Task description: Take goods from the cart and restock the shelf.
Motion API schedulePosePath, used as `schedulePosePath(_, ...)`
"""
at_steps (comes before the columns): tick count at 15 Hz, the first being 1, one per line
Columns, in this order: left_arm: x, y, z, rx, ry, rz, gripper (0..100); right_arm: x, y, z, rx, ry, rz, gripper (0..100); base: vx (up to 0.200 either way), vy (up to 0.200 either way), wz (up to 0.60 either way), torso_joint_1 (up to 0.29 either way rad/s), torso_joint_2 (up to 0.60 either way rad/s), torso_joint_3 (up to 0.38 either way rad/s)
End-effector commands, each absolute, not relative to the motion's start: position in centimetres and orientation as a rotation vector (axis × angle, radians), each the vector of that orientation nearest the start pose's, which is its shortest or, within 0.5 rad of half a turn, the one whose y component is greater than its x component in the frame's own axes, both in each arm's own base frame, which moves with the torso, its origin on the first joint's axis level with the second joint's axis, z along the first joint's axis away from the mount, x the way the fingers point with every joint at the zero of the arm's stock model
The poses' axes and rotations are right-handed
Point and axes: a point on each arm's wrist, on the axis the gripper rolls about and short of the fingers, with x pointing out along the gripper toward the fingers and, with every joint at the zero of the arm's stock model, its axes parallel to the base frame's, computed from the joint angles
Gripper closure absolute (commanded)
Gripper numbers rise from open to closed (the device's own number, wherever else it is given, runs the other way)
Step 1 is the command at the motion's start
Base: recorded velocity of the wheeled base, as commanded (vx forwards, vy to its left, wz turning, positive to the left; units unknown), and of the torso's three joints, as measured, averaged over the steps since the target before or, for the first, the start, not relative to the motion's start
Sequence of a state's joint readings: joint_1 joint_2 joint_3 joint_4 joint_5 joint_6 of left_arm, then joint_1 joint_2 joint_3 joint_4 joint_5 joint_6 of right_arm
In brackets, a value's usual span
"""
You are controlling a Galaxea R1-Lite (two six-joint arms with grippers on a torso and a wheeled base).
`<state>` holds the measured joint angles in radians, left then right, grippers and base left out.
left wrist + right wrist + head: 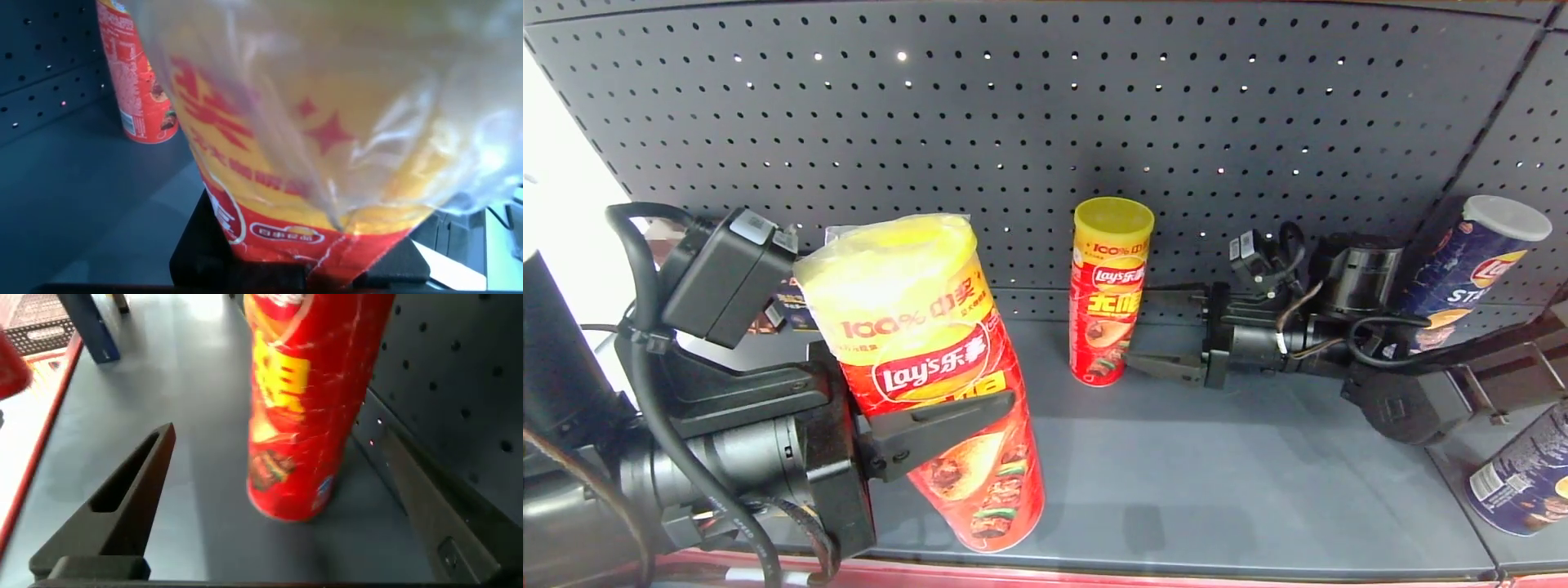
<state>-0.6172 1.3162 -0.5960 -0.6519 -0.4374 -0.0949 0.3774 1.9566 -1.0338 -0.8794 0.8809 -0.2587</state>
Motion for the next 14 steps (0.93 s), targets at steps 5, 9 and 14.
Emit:
schedulePosePath(5,16.6,-12.2,22.3,-0.082,0.129,-1.033,100,37.7,17.2,16.3,-0.203,-0.127,1.298,0,0.000,0.000,0.00,0.000,0.00,0.000)
schedulePosePath(9,16.7,-12.0,22.3,-0.083,0.129,-1.019,100,38.6,18.4,16.6,-0.193,-0.150,1.313,0,0.000,0.000,0.00,0.000,0.00,0.000)
schedulePosePath(14,16.7,-12.0,22.0,-0.082,0.139,-1.017,100,39.7,19.9,16.7,-0.195,-0.191,1.347,0,0.000,0.000,0.00,0.000,0.00,0.000)
